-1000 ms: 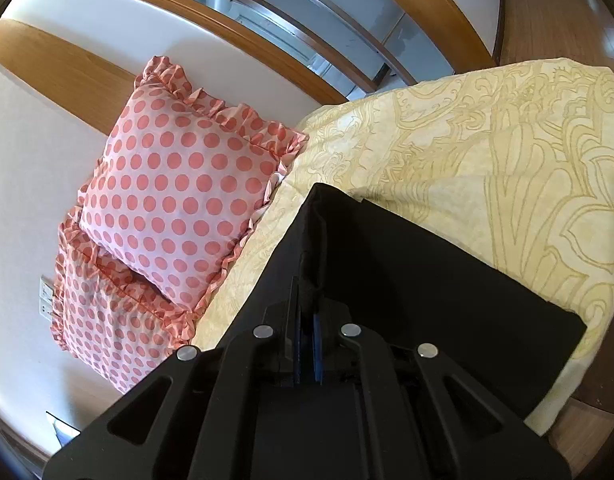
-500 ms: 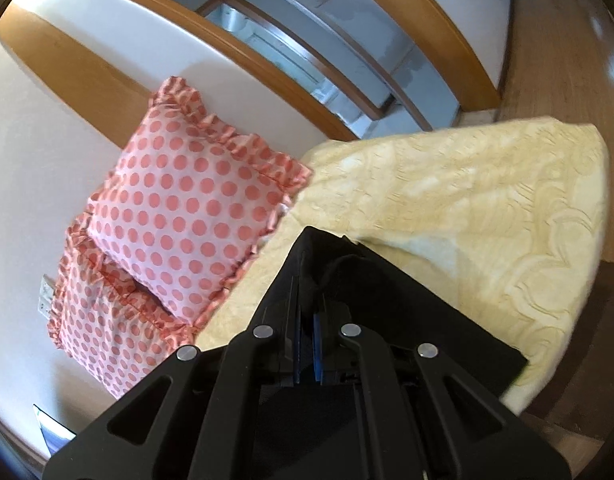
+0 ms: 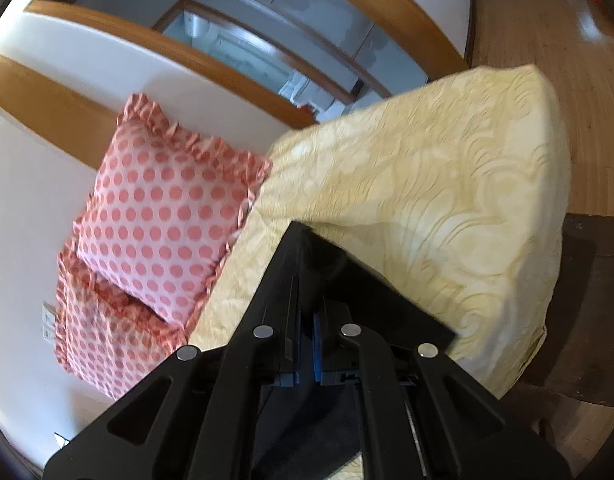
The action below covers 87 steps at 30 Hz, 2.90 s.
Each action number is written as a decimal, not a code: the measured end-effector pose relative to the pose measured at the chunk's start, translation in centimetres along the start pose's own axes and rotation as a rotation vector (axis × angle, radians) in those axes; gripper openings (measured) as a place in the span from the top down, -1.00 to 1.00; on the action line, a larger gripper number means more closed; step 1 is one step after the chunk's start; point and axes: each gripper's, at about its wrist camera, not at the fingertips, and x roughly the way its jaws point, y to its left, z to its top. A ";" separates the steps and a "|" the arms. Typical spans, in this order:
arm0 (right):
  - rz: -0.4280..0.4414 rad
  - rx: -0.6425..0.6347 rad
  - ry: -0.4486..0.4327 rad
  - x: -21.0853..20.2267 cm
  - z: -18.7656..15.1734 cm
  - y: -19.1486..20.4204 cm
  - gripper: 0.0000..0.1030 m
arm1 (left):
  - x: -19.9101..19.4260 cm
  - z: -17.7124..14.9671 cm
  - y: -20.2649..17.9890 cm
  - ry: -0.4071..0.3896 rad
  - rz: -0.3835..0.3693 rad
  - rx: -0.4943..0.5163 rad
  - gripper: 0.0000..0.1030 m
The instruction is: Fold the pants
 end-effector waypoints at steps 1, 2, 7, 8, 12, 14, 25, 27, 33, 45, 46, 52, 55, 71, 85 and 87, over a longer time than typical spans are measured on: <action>-0.023 -0.001 0.003 -0.1 0.0 -0.2 0.91 | 0.1 0.0 -0.2 0.002 -0.001 0.003 0.83; -0.036 0.006 0.011 0.0 0.0 -0.5 0.91 | 0.2 0.0 -0.4 0.003 -0.001 0.007 0.83; -0.055 0.050 0.031 0.1 -0.5 -1.9 0.91 | 0.3 0.0 -0.3 0.007 -0.013 0.008 0.83; -0.060 0.041 0.029 0.0 -0.5 -1.8 0.91 | 0.3 0.0 -0.3 0.007 -0.013 0.013 0.83; -0.071 0.026 0.012 -0.8 -0.5 -1.3 0.91 | -0.1 0.0 -0.1 0.011 -0.024 0.037 0.87; -0.088 0.019 0.015 -1.1 -0.7 -1.5 0.91 | -0.1 -0.1 0.0 0.015 -0.028 0.043 0.88; -0.196 -0.094 -0.030 -2.3 -1.4 -0.8 0.64 | -0.8 -0.6 0.6 -0.015 -0.051 0.090 0.62; -0.240 -0.113 -0.087 -3.2 -0.9 -0.6 -0.03 | -1.7 -0.7 0.8 -0.057 -0.038 0.098 0.33; -0.259 -0.134 -0.167 -4.0 0.3 -1.1 -0.46 | -5.2 0.9 1.3 -0.295 0.044 0.085 -0.29; -0.211 -0.151 -0.094 -3.8 -3.6 -1.2 -0.21 | 0.6 1.9 -0.6 -0.157 0.028 0.156 -0.50; -0.208 -0.154 -0.096 -3.9 -4.1 -1.2 -0.10 | 0.9 1.7 -0.7 -0.157 0.038 0.168 -0.50; -0.294 -0.271 -0.213 -4.5 -5.2 -0.2 0.18 | 1.3 1.2 -0.5 -0.156 0.042 0.200 -0.55; -0.333 -0.398 -0.277 -4.0 -5.0 0.9 0.17 | 1.4 1.0 -0.6 -0.162 0.042 0.223 -0.61; -0.068 -0.206 -0.104 -1.0 -5.3 0.6 0.88 | 1.8 0.9 -0.8 -0.149 0.022 0.250 -0.80; 0.572 -0.765 0.669 7.5 -31.3 27.7 0.89 | -2.1 1.9 0.9 -0.199 -0.088 0.104 -0.79; 0.505 -0.870 0.844 9.2 -38.0 27.1 0.90 | -3.3 1.8 1.7 -0.215 -0.051 0.113 -0.79</action>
